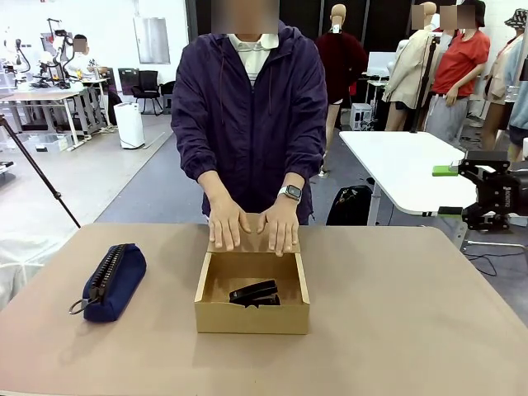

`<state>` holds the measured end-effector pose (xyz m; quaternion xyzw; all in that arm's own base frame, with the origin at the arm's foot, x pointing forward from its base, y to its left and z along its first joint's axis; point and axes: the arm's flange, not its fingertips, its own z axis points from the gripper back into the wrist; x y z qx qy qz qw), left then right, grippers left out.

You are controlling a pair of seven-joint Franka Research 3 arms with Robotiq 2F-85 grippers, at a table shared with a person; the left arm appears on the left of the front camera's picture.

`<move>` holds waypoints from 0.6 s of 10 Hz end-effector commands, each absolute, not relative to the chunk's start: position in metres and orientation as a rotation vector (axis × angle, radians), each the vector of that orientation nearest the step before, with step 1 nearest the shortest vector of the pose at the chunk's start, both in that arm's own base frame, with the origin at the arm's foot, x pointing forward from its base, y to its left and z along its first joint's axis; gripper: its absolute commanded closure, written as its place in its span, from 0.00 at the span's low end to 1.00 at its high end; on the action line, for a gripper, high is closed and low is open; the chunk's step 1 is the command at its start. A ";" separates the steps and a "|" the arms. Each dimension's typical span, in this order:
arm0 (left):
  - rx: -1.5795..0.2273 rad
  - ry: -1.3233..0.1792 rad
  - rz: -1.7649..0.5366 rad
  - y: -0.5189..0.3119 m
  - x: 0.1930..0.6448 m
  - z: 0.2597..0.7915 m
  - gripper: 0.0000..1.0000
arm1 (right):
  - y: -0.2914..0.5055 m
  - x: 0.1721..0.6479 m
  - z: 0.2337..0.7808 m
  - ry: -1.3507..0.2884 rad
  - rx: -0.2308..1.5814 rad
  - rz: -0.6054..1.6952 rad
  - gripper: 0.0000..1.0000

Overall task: Pack the items into the box.
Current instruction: Close the Mailer Box.

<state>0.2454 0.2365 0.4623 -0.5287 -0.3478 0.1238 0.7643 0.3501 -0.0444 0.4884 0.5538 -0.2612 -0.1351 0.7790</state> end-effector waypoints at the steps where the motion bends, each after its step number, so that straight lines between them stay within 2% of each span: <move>1: -1.166 -0.779 0.258 0.237 0.246 0.463 0.00 | -0.044 0.350 0.488 -0.565 1.197 -0.292 0.00; 2: -1.149 -0.756 0.269 0.237 0.245 0.462 0.00 | -0.035 0.370 0.488 -0.555 1.175 -0.263 0.00; 3: -1.141 -0.608 0.163 0.222 0.285 0.470 0.00 | -0.024 0.404 0.485 -0.463 1.178 -0.190 0.00; 5: -1.121 -0.426 0.013 0.174 0.360 0.467 0.00 | 0.010 0.470 0.473 -0.354 1.160 -0.110 0.00; 6: -1.111 -0.341 -0.022 0.150 0.383 0.455 0.00 | 0.026 0.493 0.460 -0.310 1.068 -0.155 0.00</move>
